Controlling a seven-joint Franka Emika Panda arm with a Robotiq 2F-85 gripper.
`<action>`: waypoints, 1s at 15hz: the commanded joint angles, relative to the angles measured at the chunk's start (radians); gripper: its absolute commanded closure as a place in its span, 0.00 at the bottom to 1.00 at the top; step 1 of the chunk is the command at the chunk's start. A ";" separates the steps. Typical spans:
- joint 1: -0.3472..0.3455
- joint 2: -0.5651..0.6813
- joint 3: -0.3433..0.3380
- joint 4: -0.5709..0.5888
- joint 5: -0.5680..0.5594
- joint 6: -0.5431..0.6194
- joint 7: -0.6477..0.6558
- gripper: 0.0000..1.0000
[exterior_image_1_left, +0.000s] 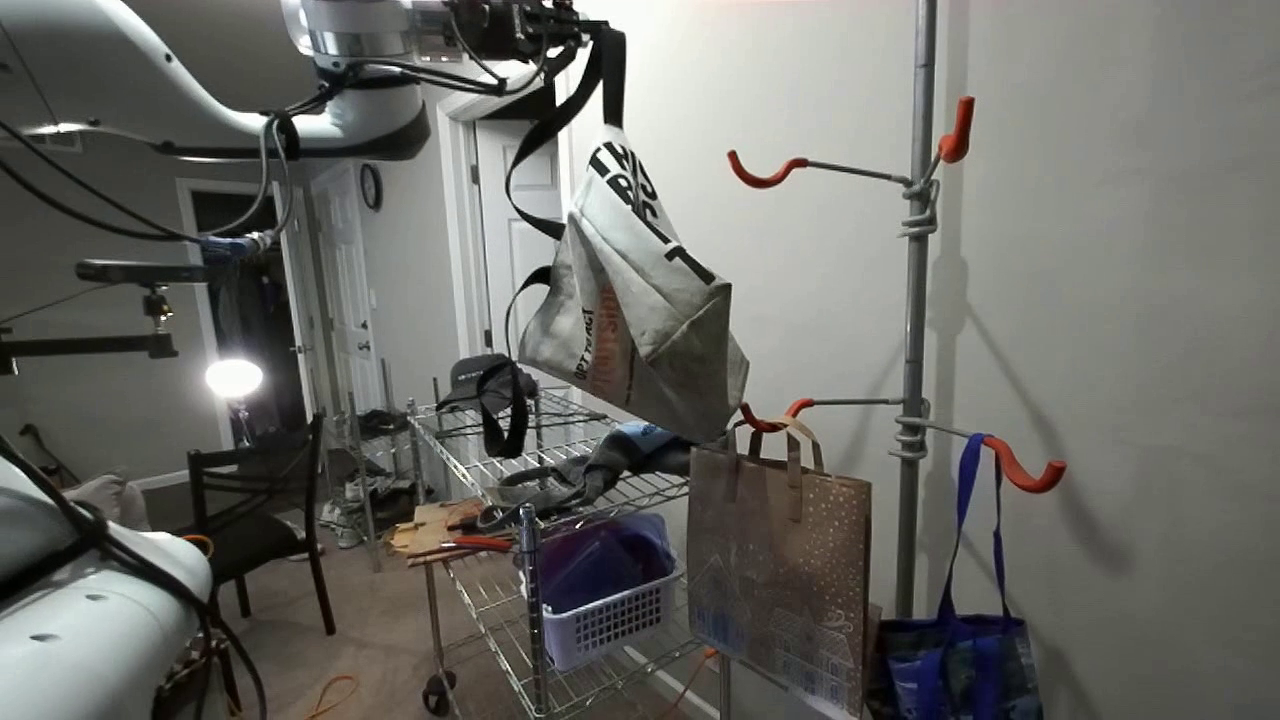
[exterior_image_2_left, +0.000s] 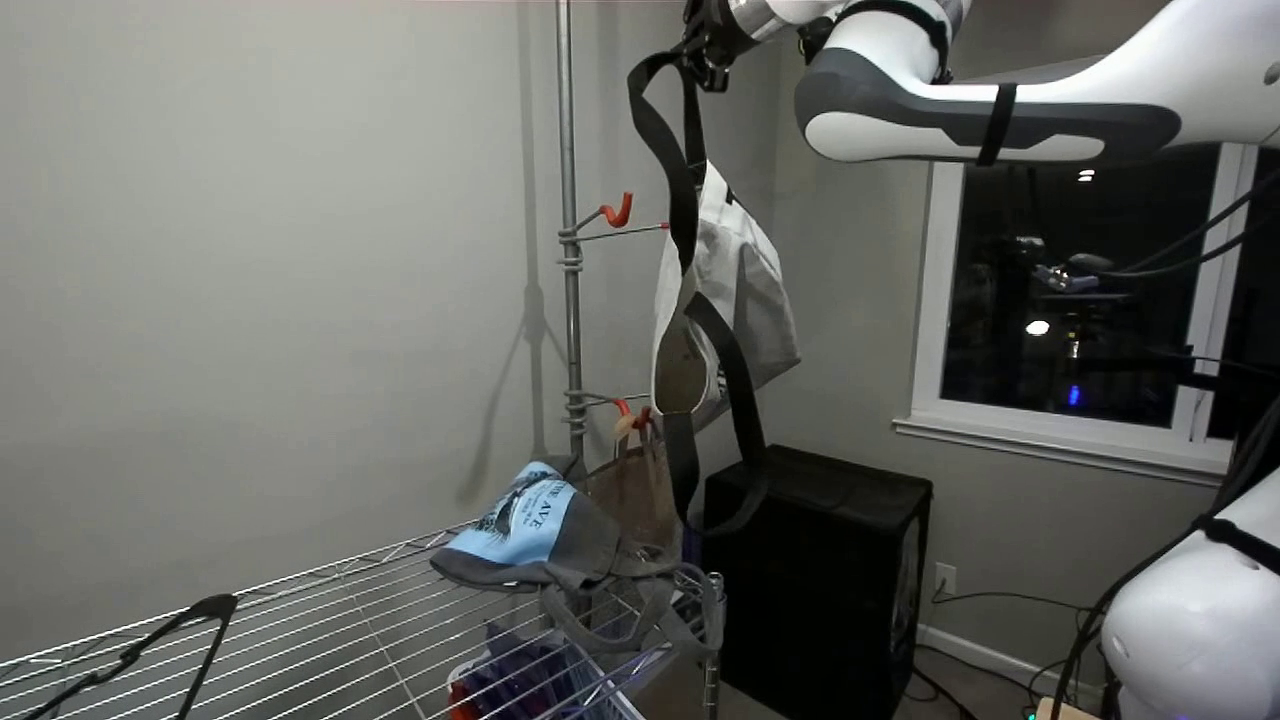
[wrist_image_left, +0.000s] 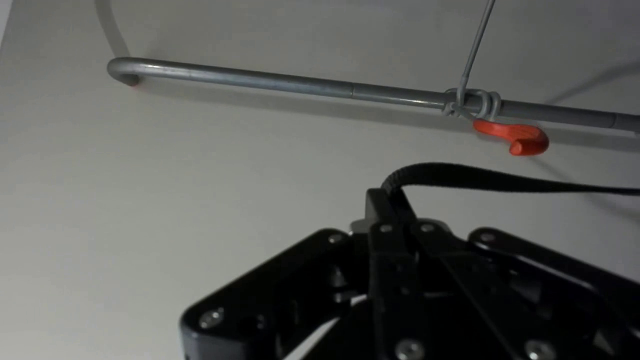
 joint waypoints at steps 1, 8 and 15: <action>0.129 0.105 -0.128 0.067 -0.045 -0.027 -0.005 1.00; 0.242 0.212 -0.302 0.130 0.003 -0.020 -0.047 1.00; 0.294 0.338 -0.335 0.272 0.092 -0.108 -0.147 1.00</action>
